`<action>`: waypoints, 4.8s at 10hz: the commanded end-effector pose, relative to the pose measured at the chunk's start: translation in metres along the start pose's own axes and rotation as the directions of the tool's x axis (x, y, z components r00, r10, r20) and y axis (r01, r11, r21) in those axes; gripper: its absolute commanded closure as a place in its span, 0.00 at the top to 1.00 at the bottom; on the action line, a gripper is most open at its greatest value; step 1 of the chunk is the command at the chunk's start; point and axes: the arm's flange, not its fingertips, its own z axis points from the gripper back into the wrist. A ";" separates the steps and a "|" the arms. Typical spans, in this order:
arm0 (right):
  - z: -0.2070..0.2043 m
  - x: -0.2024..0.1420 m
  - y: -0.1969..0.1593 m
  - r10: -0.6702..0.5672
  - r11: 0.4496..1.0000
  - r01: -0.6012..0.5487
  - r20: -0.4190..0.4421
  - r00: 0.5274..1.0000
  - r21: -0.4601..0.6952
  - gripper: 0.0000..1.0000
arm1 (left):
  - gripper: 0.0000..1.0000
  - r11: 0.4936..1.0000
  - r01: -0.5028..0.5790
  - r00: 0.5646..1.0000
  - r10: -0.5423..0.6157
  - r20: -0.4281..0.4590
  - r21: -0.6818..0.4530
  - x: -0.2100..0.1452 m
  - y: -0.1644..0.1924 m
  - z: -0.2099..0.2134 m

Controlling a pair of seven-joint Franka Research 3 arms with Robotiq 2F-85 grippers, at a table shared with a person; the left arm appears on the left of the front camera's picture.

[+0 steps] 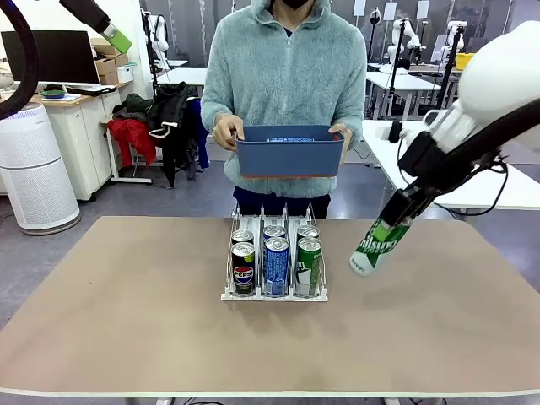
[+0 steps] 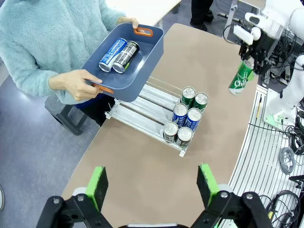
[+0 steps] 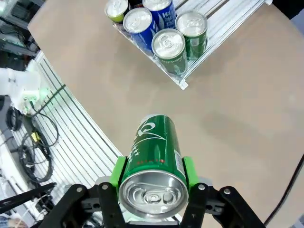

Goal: Fill the beverage cans into the dispenser.
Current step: Place the picked Sprite in the line of the Automatic Can Dispenser with the same cans.

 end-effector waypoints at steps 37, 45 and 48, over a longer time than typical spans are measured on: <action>-0.160 0.121 -0.018 0.260 0.961 -0.269 -0.116 0.958 -0.069 0.77 | 1.00 1.000 -0.002 1.000 0.002 0.001 0.000 -0.001 -0.001 0.001; -0.120 0.114 0.002 0.219 0.967 -0.220 -0.025 0.975 -0.125 1.00 | 1.00 1.000 -0.002 1.000 0.002 0.001 0.000 -0.001 -0.001 0.001; -0.119 0.123 -0.002 0.249 0.959 -0.253 -0.049 0.967 -0.128 1.00 | 1.00 1.000 -0.002 1.000 0.002 0.001 0.000 -0.001 -0.001 0.001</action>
